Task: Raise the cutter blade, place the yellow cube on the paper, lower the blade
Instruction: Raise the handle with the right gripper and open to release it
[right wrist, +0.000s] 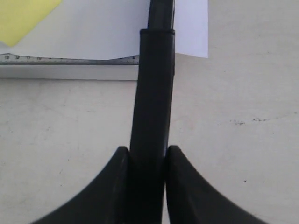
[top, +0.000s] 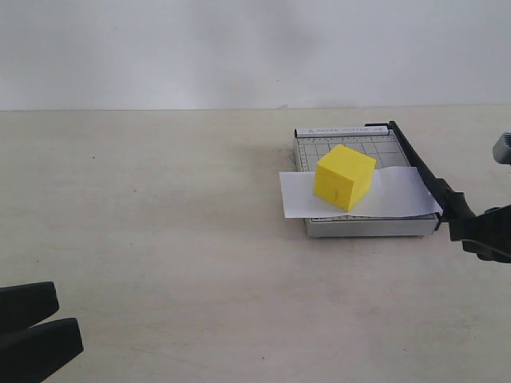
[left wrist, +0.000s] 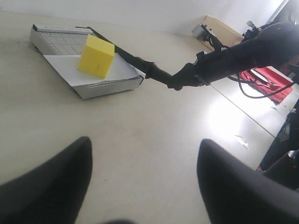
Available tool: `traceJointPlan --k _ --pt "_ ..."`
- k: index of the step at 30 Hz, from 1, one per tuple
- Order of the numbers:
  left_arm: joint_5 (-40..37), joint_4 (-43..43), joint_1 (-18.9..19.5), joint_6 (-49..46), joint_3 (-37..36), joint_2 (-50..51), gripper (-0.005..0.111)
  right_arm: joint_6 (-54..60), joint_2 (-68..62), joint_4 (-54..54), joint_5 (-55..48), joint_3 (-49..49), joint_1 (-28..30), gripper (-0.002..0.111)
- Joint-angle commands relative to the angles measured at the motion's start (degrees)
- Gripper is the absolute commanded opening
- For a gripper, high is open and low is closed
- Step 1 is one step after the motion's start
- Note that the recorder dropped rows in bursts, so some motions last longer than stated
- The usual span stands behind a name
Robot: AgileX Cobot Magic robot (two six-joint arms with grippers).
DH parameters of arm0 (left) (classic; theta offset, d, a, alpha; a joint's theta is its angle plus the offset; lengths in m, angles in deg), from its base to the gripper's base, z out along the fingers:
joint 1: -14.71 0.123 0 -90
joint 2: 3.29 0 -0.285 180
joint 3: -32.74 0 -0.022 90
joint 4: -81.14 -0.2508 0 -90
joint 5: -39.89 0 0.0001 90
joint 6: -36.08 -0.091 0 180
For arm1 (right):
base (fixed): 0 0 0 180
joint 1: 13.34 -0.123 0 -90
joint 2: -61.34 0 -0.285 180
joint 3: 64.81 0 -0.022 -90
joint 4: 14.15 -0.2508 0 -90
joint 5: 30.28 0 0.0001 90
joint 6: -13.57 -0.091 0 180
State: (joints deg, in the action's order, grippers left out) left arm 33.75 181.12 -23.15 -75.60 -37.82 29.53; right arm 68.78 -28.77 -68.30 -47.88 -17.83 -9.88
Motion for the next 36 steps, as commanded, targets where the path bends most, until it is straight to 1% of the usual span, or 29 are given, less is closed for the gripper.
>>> traceJointPlan --k 1,8,22,29,36 --pt "0.36 -0.03 -0.1 0.34 -0.22 -0.33 0.062 0.53 -2.36 0.82 -3.85 1.5 -0.03 0.0" --pt "0.36 -0.03 -0.1 0.34 -0.22 -0.33 0.062 1.27 -5.55 0.69 -3.48 1.5 -0.03 0.0" --pt "0.78 -0.03 -0.1 0.34 -0.22 -0.33 0.062 2.0 -5.09 0.44 -4.32 1.5 -0.03 0.0" --pt "0.78 -0.03 -0.1 0.34 -0.22 -0.33 0.062 2.33 2.81 0.08 -5.33 0.53 -0.03 0.0" --pt "0.75 -0.03 -0.1 0.34 0.11 -0.33 0.062 -1.06 11.08 0.06 -7.83 -3.4 -0.03 0.0"
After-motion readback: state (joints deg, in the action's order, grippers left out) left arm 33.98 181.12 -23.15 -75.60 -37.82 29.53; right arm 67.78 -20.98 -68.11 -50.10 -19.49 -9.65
